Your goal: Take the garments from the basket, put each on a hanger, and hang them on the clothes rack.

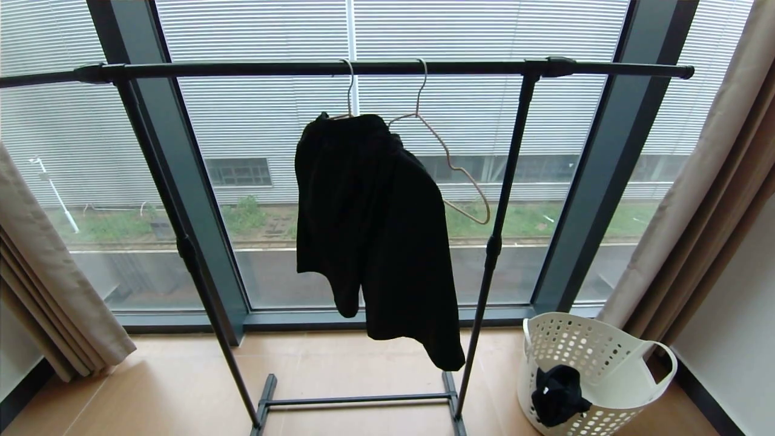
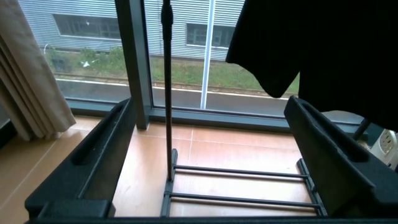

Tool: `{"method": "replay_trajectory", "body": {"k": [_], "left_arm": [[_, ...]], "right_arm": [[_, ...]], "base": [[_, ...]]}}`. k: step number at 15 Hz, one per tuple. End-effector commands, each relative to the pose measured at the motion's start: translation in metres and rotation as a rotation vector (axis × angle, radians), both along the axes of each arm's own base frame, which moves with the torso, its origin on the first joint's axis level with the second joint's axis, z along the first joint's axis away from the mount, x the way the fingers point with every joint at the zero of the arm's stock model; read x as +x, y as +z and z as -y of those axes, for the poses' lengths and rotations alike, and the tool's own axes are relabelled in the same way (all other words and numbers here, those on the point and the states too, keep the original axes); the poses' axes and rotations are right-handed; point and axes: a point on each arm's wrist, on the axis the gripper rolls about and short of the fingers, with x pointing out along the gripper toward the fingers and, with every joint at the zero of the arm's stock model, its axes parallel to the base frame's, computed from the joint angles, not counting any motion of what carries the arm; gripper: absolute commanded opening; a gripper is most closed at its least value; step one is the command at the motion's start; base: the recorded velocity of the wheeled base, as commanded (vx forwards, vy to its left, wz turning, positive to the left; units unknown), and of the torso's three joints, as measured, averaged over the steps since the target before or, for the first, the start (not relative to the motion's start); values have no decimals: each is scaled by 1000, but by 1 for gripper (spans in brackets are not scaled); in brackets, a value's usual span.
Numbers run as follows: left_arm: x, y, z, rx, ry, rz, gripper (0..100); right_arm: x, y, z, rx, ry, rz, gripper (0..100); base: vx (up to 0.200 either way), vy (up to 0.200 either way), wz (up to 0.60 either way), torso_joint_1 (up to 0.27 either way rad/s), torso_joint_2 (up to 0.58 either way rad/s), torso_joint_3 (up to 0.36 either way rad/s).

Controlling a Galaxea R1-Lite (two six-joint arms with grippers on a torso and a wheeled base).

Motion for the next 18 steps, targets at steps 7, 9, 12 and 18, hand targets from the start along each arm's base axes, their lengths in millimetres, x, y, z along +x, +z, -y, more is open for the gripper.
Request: {"method": "replay_trajectory", "body": {"k": [7,9,12,18], "left_arm": [[0,0,0,0,1,-1,100],[0,0,0,0,1,-1,100],[0,0,0,0,1,-1,100],[0,0,0,0,1,-1,100]], "right_arm": [[0,0,0,0,1,-1,100],[0,0,0,-2,1,0,100],[0,0,0,0,1,-1,100],[0,0,0,0,1,-1,100]], "base": [[0,0,0,-176,496,318],[0,0,0,-139,459,325],[0,0,0,-123,463,341],[0,0,-100,-21,112,86]]}}
